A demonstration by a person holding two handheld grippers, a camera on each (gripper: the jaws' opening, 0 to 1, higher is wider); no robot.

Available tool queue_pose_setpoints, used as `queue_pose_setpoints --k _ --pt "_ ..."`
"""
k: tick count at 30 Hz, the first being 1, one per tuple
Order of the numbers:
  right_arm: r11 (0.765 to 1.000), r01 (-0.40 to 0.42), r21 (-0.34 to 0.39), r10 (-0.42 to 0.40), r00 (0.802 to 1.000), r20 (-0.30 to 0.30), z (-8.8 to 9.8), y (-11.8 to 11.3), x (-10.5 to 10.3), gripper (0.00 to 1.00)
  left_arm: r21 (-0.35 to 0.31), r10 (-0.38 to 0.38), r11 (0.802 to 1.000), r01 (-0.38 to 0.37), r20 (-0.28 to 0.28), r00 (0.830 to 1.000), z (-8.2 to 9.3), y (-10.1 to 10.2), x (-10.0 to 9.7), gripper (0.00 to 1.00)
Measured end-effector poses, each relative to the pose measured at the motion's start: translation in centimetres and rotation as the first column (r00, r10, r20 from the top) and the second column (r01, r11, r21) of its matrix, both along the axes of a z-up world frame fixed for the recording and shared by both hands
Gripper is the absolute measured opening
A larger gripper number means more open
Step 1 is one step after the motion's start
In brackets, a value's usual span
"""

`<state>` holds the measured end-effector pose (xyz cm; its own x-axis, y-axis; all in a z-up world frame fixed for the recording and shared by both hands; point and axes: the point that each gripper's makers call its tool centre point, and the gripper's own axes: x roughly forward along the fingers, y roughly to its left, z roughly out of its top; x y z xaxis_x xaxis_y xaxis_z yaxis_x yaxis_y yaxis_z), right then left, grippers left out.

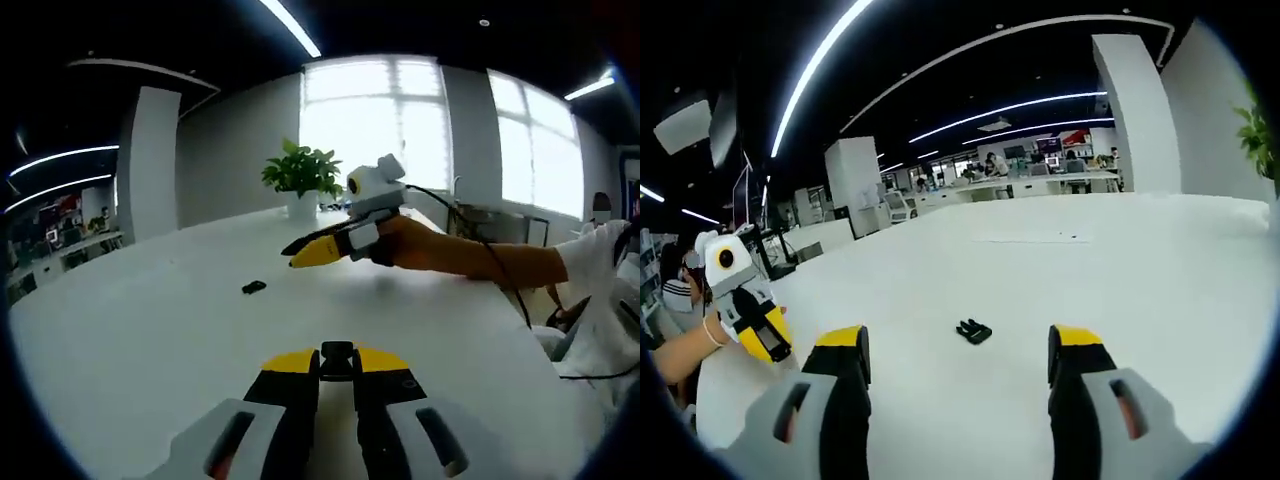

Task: Snap the two parts of the plastic buckle together until the buckle closes and remains connected.

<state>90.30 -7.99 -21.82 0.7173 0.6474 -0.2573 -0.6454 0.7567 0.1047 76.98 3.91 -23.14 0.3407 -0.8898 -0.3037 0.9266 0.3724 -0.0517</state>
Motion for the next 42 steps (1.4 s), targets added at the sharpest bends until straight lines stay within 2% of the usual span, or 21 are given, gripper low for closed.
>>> queue_pose_setpoints --k 5,8,12,15,19,22,29,35,36,42 --pt "0.994 -0.059 -0.089 0.062 0.997 0.038 -0.4 0.3 0.2 0.72 -0.019 0.015 1.0 -0.015 -0.008 1.0 0.2 0.2 0.1 0.12" --pt "0.98 -0.119 -0.158 0.13 0.99 0.06 -0.5 0.7 -0.1 0.71 -0.017 0.031 0.999 -0.031 -0.011 0.999 0.0 0.4 0.6 0.12" --pt "0.962 -0.212 -0.171 0.218 0.976 0.02 -1.0 1.3 -0.9 0.7 -0.019 0.041 0.999 -0.042 -0.018 0.999 0.0 0.5 0.9 0.12" --pt "0.962 -0.219 -0.164 0.223 0.975 0.008 -1.3 0.9 -0.6 0.69 -0.018 0.041 0.999 -0.041 -0.017 0.999 0.0 0.4 0.8 0.12" --pt "0.974 -0.203 -0.104 0.204 0.979 0.006 -1.1 0.4 -0.1 0.69 -0.005 0.036 0.999 -0.036 -0.02 0.999 -0.3 0.1 0.7 0.12" --pt "0.975 -0.196 -0.101 0.198 0.98 0.011 -1.3 0.2 0.2 0.66 0.01 0.034 0.999 -0.034 -0.031 0.999 -0.7 0.1 0.8 0.12" --pt "0.972 -0.199 -0.121 0.199 0.98 -0.017 -2.5 0.6 0.8 0.66 0.025 0.023 0.999 -0.022 -0.038 0.999 -1.0 0.1 0.9 0.12" --pt "0.956 -0.226 -0.184 0.226 0.974 -0.023 -2.7 1.5 0.9 0.63 0.112 -0.006 0.994 0.01 -0.029 1.0 -2.4 -0.3 0.5 0.12" --pt "0.955 -0.229 -0.19 0.229 0.973 -0.022 -2.8 1.6 0.9 0.63 0.096 -0.009 0.995 0.011 -0.019 1.0 -2.2 -0.7 0.4 0.12" --pt "0.95 -0.231 -0.21 0.229 0.973 -0.033 -3.2 1.5 1.6 0.62 0.099 -0.023 0.995 0.025 -0.017 1.0 -2.0 -0.4 0.2 0.13"
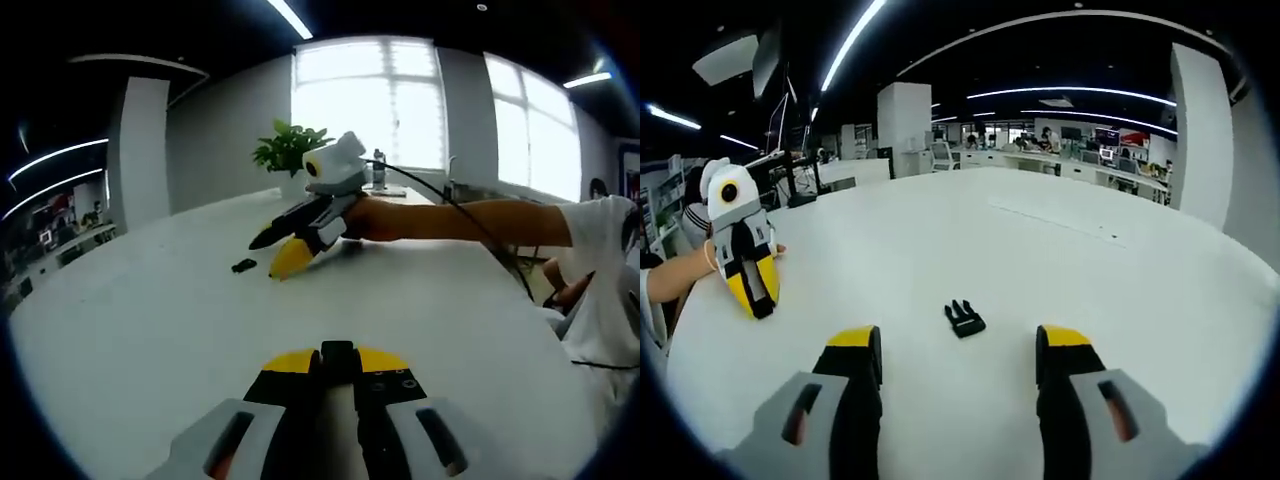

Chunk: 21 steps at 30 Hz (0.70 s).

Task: Snap the two parts of the plastic buckle together until the buckle closes and remains connected.

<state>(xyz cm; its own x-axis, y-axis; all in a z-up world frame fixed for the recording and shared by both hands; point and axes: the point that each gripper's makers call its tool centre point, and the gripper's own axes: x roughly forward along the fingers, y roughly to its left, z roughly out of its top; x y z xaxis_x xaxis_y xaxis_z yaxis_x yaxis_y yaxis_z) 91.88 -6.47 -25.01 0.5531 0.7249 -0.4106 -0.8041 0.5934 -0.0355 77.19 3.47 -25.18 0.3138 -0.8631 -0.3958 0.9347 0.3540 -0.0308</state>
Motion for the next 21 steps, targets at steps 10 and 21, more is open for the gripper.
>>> queue_pose_setpoints --k 10,21 --pt "1.0 -0.006 -0.01 0.006 1.0 0.005 -0.3 1.1 0.5 0.59 0.0 0.039 0.999 -0.039 0.087 0.995 -0.2 -0.4 -1.0 0.15" --pt "1.0 0.003 -0.002 -0.003 1.0 0.009 -0.1 1.1 1.1 0.51 0.001 0.038 0.999 -0.039 0.082 0.996 -0.4 -0.5 -1.2 0.16"
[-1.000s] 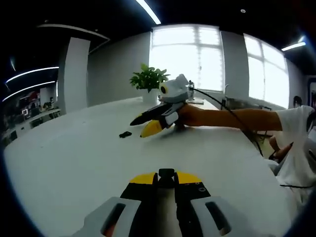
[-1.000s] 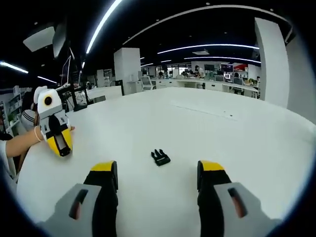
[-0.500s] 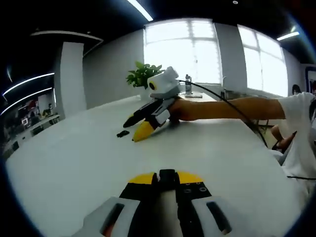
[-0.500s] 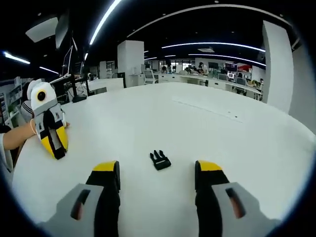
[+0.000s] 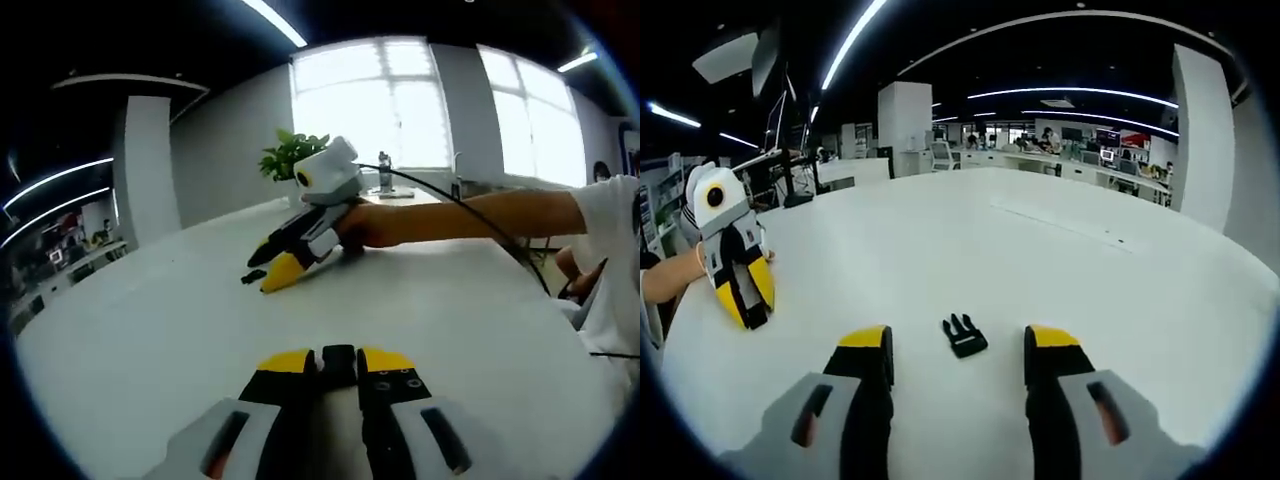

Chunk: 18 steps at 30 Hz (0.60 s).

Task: Snap the two parts of the plastic buckle together until the buckle closes and remains connected.

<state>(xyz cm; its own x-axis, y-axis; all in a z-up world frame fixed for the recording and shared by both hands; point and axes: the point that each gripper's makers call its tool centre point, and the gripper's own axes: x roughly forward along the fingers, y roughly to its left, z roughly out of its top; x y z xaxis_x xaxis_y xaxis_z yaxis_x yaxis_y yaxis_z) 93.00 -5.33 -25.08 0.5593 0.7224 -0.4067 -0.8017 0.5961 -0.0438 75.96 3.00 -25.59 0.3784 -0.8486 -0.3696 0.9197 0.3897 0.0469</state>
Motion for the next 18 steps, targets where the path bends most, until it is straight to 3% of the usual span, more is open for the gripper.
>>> queue_pose_setpoints --k 6,11,18 --pt "1.0 0.024 0.005 -0.024 1.0 0.002 0.1 -0.3 0.6 0.44 0.001 0.006 1.0 -0.006 0.004 1.0 0.0 0.0 0.2 0.16" --pt "0.997 -0.079 -0.004 0.079 0.997 0.026 0.2 0.9 -0.6 0.2 0.005 0.018 1.0 -0.018 0.016 1.0 0.0 0.0 0.6 0.16" --pt "0.997 -0.076 -0.004 0.076 0.997 0.027 0.2 1.0 -0.4 0.15 0.007 0.021 1.0 -0.021 0.018 1.0 0.0 0.1 0.9 0.16"
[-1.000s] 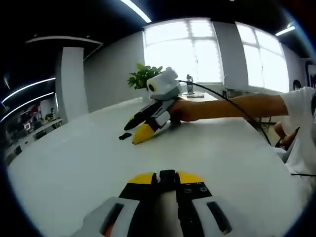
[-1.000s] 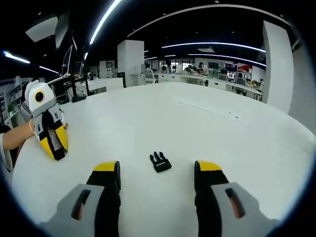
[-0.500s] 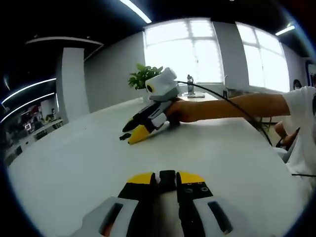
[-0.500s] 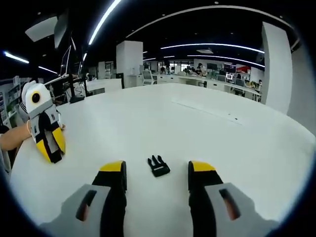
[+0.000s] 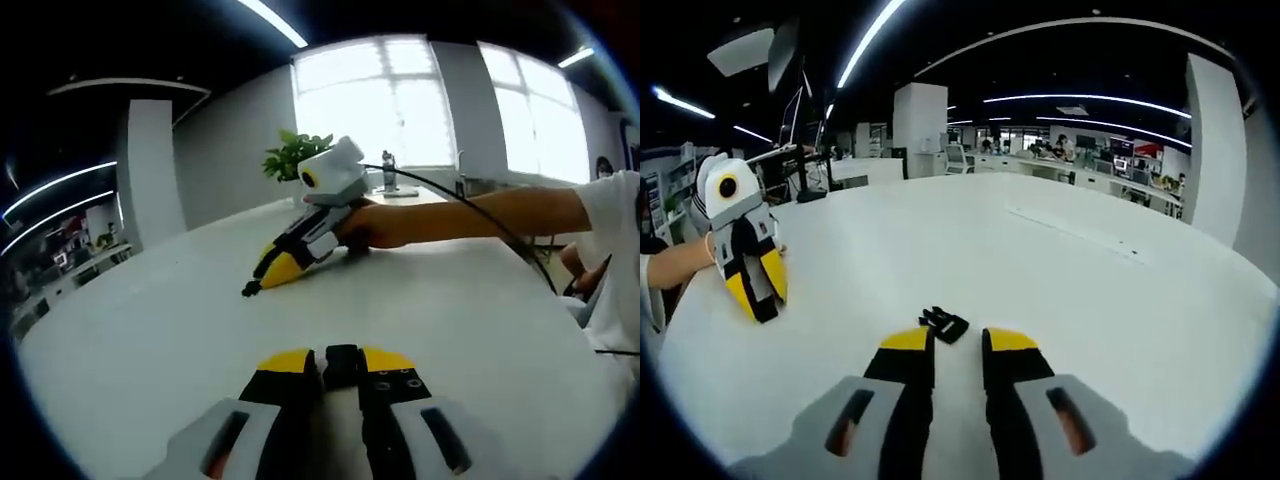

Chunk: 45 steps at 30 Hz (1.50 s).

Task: Snap the two parts of the plastic buckle together until the buckle closes and remains connected.

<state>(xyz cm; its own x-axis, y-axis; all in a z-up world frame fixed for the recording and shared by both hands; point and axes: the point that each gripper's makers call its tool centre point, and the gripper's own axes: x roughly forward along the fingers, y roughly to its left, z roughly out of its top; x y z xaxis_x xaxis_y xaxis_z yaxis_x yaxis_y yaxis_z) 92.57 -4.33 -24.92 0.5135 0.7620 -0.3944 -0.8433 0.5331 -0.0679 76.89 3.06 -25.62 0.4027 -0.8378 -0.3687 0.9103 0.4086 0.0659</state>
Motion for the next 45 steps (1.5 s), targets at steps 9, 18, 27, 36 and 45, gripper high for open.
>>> queue_pose_setpoints --k 9,18,27,36,45 --pt "1.0 -0.011 -0.003 0.011 1.0 -0.01 0.0 0.4 -0.6 0.28 0.002 0.003 1.0 -0.003 0.002 1.0 0.0 0.0 0.2 0.16" --pt "0.997 -0.07 -0.025 0.07 0.998 -0.005 0.0 1.2 0.3 0.38 0.003 0.006 1.0 -0.006 0.008 1.0 0.1 0.0 0.4 0.16" --pt "0.985 -0.173 0.005 0.173 0.985 -0.012 0.1 2.9 0.6 0.25 -0.007 -0.015 1.0 0.016 0.019 1.0 0.5 -0.5 0.8 0.16" --pt "0.976 -0.217 -0.007 0.216 0.976 -0.016 0.1 2.3 -0.9 0.13 -0.041 -0.003 0.999 0.003 0.009 1.0 1.0 -0.4 0.8 0.16" --pt "0.971 -0.232 0.056 0.232 0.973 0.001 1.3 1.0 -2.4 0.01 -0.053 0.014 0.999 -0.014 0.005 1.0 1.0 -0.1 1.0 0.16"
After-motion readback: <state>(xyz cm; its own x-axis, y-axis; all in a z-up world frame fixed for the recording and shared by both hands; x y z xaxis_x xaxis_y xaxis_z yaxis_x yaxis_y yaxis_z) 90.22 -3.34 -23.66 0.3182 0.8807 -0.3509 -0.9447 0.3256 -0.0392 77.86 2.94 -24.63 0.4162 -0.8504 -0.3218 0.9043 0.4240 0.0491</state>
